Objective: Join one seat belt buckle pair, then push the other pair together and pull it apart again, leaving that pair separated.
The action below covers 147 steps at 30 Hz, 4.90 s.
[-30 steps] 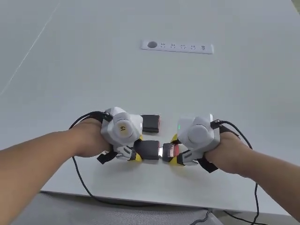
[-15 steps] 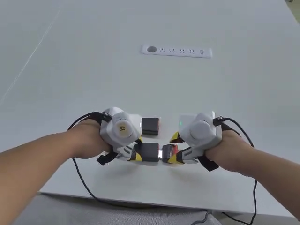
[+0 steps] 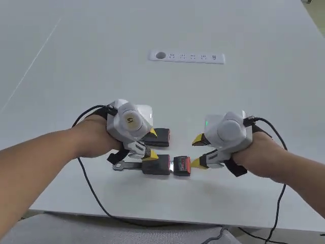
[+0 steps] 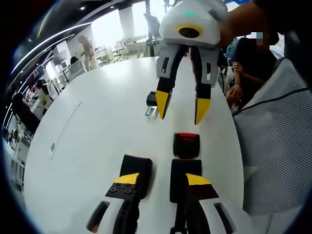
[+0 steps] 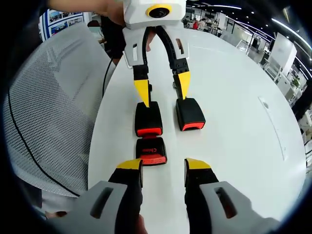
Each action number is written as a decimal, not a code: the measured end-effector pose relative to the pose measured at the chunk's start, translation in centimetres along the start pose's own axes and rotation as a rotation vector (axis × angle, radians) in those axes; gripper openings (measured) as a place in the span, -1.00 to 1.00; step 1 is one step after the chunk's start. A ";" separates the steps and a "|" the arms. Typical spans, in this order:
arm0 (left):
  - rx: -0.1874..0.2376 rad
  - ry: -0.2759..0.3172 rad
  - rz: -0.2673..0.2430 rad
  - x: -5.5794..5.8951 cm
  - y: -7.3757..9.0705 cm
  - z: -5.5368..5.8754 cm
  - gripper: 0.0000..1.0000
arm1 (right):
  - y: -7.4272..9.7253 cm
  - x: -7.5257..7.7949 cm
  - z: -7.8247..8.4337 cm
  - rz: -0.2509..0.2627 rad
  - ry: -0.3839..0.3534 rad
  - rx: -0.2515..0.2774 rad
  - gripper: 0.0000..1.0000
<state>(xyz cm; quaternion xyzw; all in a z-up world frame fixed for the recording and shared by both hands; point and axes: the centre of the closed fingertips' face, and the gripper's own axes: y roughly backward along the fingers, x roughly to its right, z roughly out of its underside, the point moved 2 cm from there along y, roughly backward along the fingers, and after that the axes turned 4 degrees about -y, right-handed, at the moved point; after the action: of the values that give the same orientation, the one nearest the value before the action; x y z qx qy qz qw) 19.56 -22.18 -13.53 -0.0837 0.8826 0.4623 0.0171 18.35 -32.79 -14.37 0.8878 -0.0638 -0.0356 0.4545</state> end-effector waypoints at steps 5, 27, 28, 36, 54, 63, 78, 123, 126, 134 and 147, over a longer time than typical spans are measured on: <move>-0.008 -0.007 -0.019 -1.3 0.0 0.3 -0.22 | 0.8 1.5 1.6 0.026 -0.008 -0.021 -0.37; -0.064 -0.041 0.011 -4.5 -2.9 2.6 -0.20 | 2.7 7.1 8.2 0.096 0.005 -0.154 -0.35; -0.065 -0.038 0.014 -4.5 -3.1 2.6 -0.20 | 2.8 7.1 8.2 0.093 0.002 -0.158 -0.35; -0.089 -0.049 0.050 -4.7 -3.9 3.3 -0.20 | 1.8 7.7 9.9 0.052 -0.015 -0.180 -0.36; -0.116 -0.075 0.076 -4.4 -4.2 3.6 -0.29 | 1.4 8.0 9.7 -0.032 0.026 -0.178 -0.36; -0.118 -0.094 0.096 -4.1 -4.2 3.3 -0.32 | 1.1 8.1 10.0 -0.059 0.074 -0.202 -0.37; -0.124 -0.097 0.090 -4.2 -4.2 3.5 -0.33 | 0.2 7.3 8.2 -0.056 0.075 -0.180 -0.38; -0.171 -0.095 0.075 -4.6 -4.5 4.1 -0.34 | -5.4 5.5 0.8 -0.053 0.105 -0.131 -0.38; -0.165 -0.091 0.077 -4.5 -4.5 4.0 -0.34 | -5.1 5.5 0.3 -0.052 0.109 -0.114 -0.39; -0.144 -0.092 0.080 -4.2 -4.4 3.8 -0.36 | -4.9 5.4 0.0 -0.065 0.103 -0.111 -0.42; -0.132 -0.088 0.091 -3.7 -4.2 3.1 -0.36 | -5.3 5.5 -0.3 -0.060 0.107 -0.121 -0.43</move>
<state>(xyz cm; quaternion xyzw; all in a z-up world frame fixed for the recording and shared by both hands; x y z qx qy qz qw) 23.75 -21.55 -18.34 -0.0241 0.8515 0.5230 0.0293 24.27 -30.32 -18.56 0.8608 -0.0104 -0.0054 0.5089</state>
